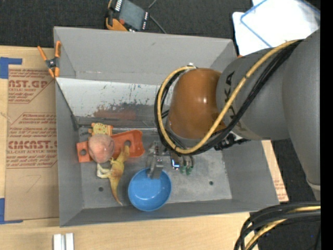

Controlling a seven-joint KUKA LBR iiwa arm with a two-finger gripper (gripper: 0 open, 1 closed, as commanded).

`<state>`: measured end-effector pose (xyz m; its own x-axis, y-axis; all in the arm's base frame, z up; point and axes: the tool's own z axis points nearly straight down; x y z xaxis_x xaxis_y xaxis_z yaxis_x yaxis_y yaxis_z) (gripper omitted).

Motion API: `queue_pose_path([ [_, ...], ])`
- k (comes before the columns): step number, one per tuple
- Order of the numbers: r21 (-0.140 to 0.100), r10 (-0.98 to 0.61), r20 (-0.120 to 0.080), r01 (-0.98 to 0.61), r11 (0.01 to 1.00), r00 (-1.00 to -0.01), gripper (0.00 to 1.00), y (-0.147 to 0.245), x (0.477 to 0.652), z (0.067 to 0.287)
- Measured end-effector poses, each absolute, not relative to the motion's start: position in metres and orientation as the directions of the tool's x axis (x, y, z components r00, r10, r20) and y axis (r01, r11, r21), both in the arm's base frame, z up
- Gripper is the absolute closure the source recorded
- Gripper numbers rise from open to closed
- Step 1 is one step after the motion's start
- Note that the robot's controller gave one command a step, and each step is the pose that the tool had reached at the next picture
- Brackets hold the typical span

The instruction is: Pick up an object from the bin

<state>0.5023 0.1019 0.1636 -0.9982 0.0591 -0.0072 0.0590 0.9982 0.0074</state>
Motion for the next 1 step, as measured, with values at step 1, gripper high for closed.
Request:
queue_pose_path([
  [1, 0.008, 0.059, -0.007, 0.059, 0.998, -0.998, 1.00, 0.1022, 0.5021, 0.1827],
])
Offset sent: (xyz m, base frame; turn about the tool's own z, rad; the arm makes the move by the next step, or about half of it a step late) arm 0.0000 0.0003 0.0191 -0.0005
